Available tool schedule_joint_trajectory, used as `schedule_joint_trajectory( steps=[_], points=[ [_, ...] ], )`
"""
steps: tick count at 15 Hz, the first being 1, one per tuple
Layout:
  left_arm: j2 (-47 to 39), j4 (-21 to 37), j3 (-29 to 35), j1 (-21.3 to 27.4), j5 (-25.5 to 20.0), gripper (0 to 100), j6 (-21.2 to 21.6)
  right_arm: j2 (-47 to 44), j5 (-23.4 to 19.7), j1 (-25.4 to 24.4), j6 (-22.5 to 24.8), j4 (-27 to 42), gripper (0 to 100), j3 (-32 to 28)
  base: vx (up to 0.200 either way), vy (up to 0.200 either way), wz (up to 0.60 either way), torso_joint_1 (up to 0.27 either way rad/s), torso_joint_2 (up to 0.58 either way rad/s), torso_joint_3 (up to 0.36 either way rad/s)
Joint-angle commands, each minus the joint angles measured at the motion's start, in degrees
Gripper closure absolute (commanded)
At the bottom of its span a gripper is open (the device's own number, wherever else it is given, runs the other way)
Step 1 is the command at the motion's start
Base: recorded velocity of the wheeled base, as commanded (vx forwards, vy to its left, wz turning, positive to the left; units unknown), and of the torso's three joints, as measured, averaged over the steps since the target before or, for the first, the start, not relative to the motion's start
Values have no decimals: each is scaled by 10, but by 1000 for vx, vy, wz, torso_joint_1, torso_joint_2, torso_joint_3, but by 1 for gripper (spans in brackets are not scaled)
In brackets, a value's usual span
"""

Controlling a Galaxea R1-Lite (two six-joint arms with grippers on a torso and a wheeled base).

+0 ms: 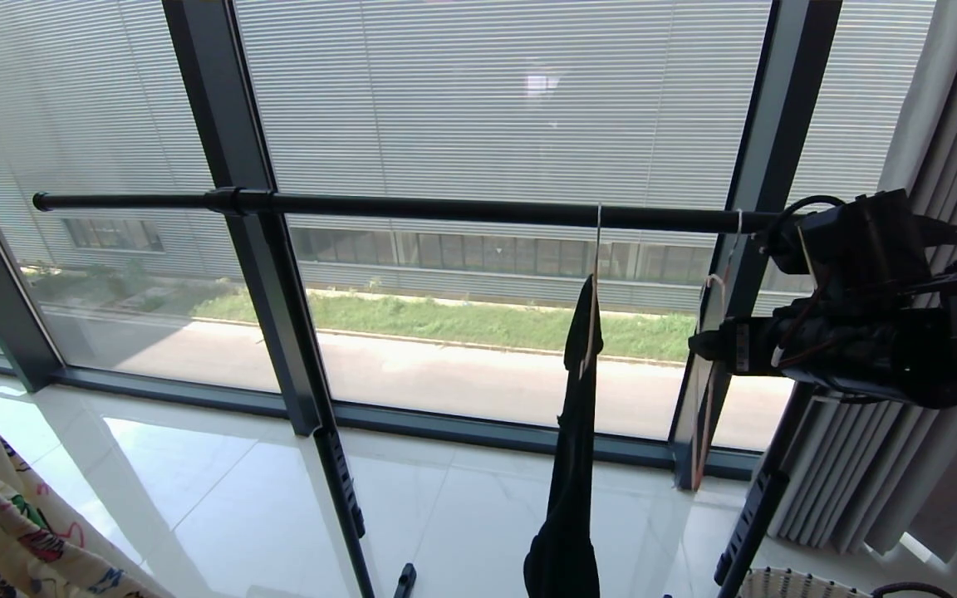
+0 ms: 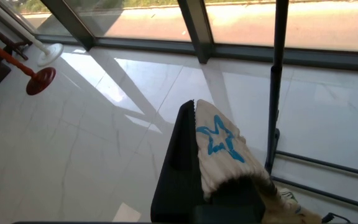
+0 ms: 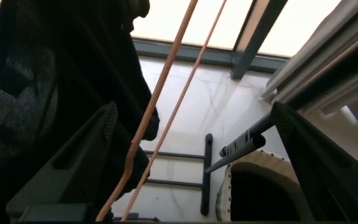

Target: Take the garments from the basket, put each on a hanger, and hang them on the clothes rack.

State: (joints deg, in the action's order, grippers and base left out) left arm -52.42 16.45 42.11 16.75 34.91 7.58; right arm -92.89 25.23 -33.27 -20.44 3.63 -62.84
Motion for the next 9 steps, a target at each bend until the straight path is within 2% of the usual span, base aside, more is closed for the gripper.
schedule_joint_trajectory(
  steps=[1, 3, 6, 8, 9],
  points=[
    [2, 0, 1, 1, 1, 100, 1, 10, 0, 0, -3, 0, 0, 6, 0, 0, 0, 0, 0, 0],
    [3, 0, 2, 1, 1, 100, 1, 6, -1, 0, -9, 0, 0, 8, 0, 0, 0, 0, 0, 0],
    [3, 0, 5, 1, 1, 100, 10, -28, -6, 12, -43, 0, 0, 9, 0, 0, 0, 0, 0, 0],
    [2, 0, 8, 1, 1, 100, 10, -45, -26, 34, -43, 0, 0, 9, 0, 0, 0, 0, 0, 0],
    [2, 0, 10, 1, 1, 100, 11, -46, -49, 40, -43, 0, 0, 9, 0, 0, 0, 0, 0, 0]
  ],
)
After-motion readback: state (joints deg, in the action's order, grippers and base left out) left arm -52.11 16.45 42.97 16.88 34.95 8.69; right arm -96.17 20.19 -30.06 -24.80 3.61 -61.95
